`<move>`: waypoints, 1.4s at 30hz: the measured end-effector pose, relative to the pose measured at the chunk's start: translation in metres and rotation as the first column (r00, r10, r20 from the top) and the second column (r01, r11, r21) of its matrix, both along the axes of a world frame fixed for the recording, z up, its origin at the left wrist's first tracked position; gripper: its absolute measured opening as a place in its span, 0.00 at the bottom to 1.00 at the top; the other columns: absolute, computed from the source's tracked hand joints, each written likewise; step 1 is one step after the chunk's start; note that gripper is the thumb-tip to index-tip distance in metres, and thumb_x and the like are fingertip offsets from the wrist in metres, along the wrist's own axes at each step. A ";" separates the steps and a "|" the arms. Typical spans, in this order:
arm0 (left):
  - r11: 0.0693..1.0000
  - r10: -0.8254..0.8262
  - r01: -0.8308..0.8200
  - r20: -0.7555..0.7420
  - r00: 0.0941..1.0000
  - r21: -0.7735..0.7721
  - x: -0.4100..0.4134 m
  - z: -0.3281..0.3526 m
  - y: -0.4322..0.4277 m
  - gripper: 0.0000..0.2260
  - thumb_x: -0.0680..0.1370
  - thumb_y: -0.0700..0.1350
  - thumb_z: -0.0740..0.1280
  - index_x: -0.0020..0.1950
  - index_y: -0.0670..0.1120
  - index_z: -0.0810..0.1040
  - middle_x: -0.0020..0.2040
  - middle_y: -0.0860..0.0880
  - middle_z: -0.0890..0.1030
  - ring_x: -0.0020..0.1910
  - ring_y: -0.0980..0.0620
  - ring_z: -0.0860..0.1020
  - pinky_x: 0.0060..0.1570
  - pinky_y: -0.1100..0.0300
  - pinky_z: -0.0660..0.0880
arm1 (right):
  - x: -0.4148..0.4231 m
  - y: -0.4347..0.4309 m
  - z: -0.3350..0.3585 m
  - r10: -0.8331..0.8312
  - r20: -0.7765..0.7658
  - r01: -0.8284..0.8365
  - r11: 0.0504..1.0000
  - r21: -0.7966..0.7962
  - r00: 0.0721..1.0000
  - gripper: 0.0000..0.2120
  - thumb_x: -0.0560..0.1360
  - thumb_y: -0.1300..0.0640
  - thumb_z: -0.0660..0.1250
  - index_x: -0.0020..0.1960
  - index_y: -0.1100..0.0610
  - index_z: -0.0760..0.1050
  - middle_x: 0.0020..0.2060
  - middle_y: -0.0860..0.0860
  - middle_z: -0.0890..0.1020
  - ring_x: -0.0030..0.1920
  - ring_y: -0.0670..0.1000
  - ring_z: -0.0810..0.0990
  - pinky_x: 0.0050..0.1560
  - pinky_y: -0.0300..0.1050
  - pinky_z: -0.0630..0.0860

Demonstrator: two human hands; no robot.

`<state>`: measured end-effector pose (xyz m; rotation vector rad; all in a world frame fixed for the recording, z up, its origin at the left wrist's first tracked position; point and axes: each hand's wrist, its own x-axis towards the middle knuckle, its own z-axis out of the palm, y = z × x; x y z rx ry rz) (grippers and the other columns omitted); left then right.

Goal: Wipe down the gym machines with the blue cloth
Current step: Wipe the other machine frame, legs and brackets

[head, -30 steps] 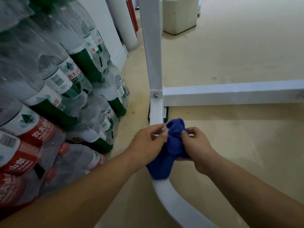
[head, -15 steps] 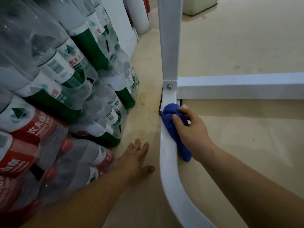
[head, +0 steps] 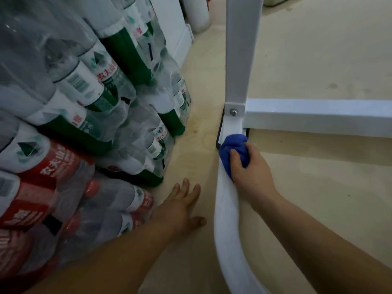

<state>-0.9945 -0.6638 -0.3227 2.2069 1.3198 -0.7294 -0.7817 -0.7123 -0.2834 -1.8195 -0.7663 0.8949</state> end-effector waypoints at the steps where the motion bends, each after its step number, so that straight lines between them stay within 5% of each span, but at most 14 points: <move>1: 1.000 0.001 -0.001 0.008 1.000 0.001 -0.001 -0.001 0.000 0.45 0.76 0.68 0.66 0.81 0.66 0.37 0.81 0.57 0.31 0.82 0.51 0.36 0.79 0.45 0.53 | 0.008 0.013 0.002 0.018 0.013 -0.018 0.999 -0.036 1.000 0.18 0.83 0.47 0.62 0.71 0.52 0.72 0.56 0.51 0.81 0.57 0.53 0.79 0.57 0.46 0.73; 8: 1.000 -0.001 0.001 0.017 1.000 -0.015 -0.004 0.002 0.003 0.45 0.76 0.67 0.67 0.81 0.64 0.38 0.82 0.55 0.33 0.82 0.50 0.37 0.80 0.45 0.52 | 0.019 0.026 0.006 0.075 -0.014 -0.076 0.994 -0.076 0.997 0.26 0.83 0.45 0.62 0.79 0.50 0.65 0.67 0.53 0.77 0.68 0.55 0.75 0.65 0.42 0.68; 10: 1.000 -0.003 0.003 0.016 1.000 -0.020 -0.003 0.002 0.002 0.45 0.76 0.67 0.67 0.82 0.63 0.39 0.82 0.55 0.33 0.82 0.49 0.37 0.80 0.46 0.51 | 0.003 -0.009 0.000 0.079 -0.028 -0.081 0.994 -0.068 0.996 0.24 0.82 0.43 0.62 0.77 0.47 0.67 0.65 0.50 0.79 0.65 0.52 0.78 0.68 0.47 0.72; 14: 1.000 -0.001 0.001 0.013 1.000 -0.012 -0.005 0.000 0.002 0.45 0.76 0.68 0.66 0.81 0.65 0.38 0.82 0.56 0.33 0.82 0.50 0.38 0.79 0.43 0.54 | -0.027 -0.066 0.010 0.156 -0.018 -0.157 0.985 -0.072 0.988 0.14 0.83 0.45 0.62 0.68 0.40 0.68 0.53 0.37 0.79 0.52 0.38 0.79 0.58 0.34 0.73; 18: 1.000 -0.009 0.009 0.013 1.000 0.013 -0.005 -0.003 0.002 0.45 0.76 0.69 0.66 0.81 0.64 0.38 0.82 0.56 0.33 0.82 0.50 0.38 0.79 0.42 0.54 | -0.006 -0.036 0.014 0.168 0.006 -0.165 0.970 -0.177 0.986 0.26 0.84 0.44 0.62 0.78 0.51 0.66 0.69 0.53 0.77 0.68 0.54 0.75 0.65 0.43 0.68; 22: 0.999 -0.002 0.003 0.024 1.000 -0.037 -0.005 0.007 0.003 0.46 0.76 0.63 0.69 0.82 0.62 0.41 0.83 0.54 0.34 0.82 0.49 0.38 0.80 0.45 0.50 | -0.011 -0.038 0.019 0.138 -0.043 -0.144 0.972 -0.183 0.989 0.29 0.84 0.44 0.62 0.81 0.50 0.61 0.74 0.54 0.72 0.72 0.56 0.72 0.72 0.46 0.65; 27: 0.996 0.027 -0.026 0.006 1.000 -0.090 0.000 0.019 0.004 0.43 0.78 0.62 0.69 0.84 0.58 0.46 0.83 0.51 0.37 0.82 0.45 0.39 0.81 0.45 0.48 | -0.045 -0.120 0.022 0.274 -0.038 -0.274 0.923 -0.270 0.961 0.14 0.81 0.42 0.64 0.61 0.49 0.77 0.53 0.48 0.84 0.52 0.49 0.80 0.57 0.42 0.74; 30: 0.991 0.114 -0.109 0.075 0.991 -0.076 0.005 0.018 -0.012 0.36 0.79 0.56 0.69 0.83 0.56 0.55 0.84 0.48 0.44 0.83 0.42 0.45 0.80 0.46 0.52 | -0.043 -0.147 0.025 0.442 0.029 -0.395 0.827 -0.400 0.897 0.13 0.80 0.41 0.65 0.55 0.50 0.78 0.48 0.48 0.84 0.49 0.50 0.81 0.53 0.45 0.76; 32: 0.996 0.066 -0.058 0.114 0.991 -0.070 0.004 0.015 -0.021 0.28 0.77 0.57 0.65 0.77 0.59 0.66 0.80 0.47 0.58 0.79 0.39 0.58 0.77 0.44 0.60 | -0.036 -0.160 0.031 0.502 0.019 -0.440 0.774 -0.455 0.864 0.14 0.80 0.40 0.64 0.56 0.49 0.79 0.48 0.47 0.84 0.48 0.48 0.81 0.51 0.43 0.74; 35: 0.995 0.069 -0.050 0.231 0.971 -0.085 0.009 0.018 -0.040 0.08 0.76 0.55 0.63 0.52 0.59 0.79 0.57 0.52 0.79 0.57 0.47 0.79 0.63 0.49 0.75 | -0.029 -0.186 0.038 0.536 -0.019 -0.477 0.735 -0.482 0.844 0.13 0.81 0.40 0.62 0.58 0.47 0.78 0.48 0.44 0.83 0.49 0.48 0.81 0.52 0.44 0.74; 38: 0.988 0.147 -0.121 0.369 0.918 -0.093 0.021 0.032 -0.061 0.05 0.78 0.48 0.67 0.53 0.52 0.81 0.50 0.52 0.81 0.50 0.50 0.79 0.55 0.54 0.76 | -0.029 -0.222 0.037 0.594 0.138 -0.454 0.726 -0.516 0.793 0.16 0.83 0.39 0.58 0.64 0.45 0.74 0.57 0.46 0.73 0.51 0.50 0.78 0.56 0.45 0.75; 42: 0.989 0.120 -0.089 0.299 0.947 -0.116 0.012 0.031 -0.067 0.08 0.75 0.49 0.65 0.51 0.51 0.82 0.51 0.51 0.82 0.49 0.50 0.81 0.53 0.52 0.79 | -0.043 -0.242 0.042 0.546 0.368 -0.409 0.826 -0.389 0.753 0.24 0.83 0.43 0.59 0.77 0.39 0.59 0.58 0.45 0.68 0.51 0.47 0.73 0.53 0.44 0.74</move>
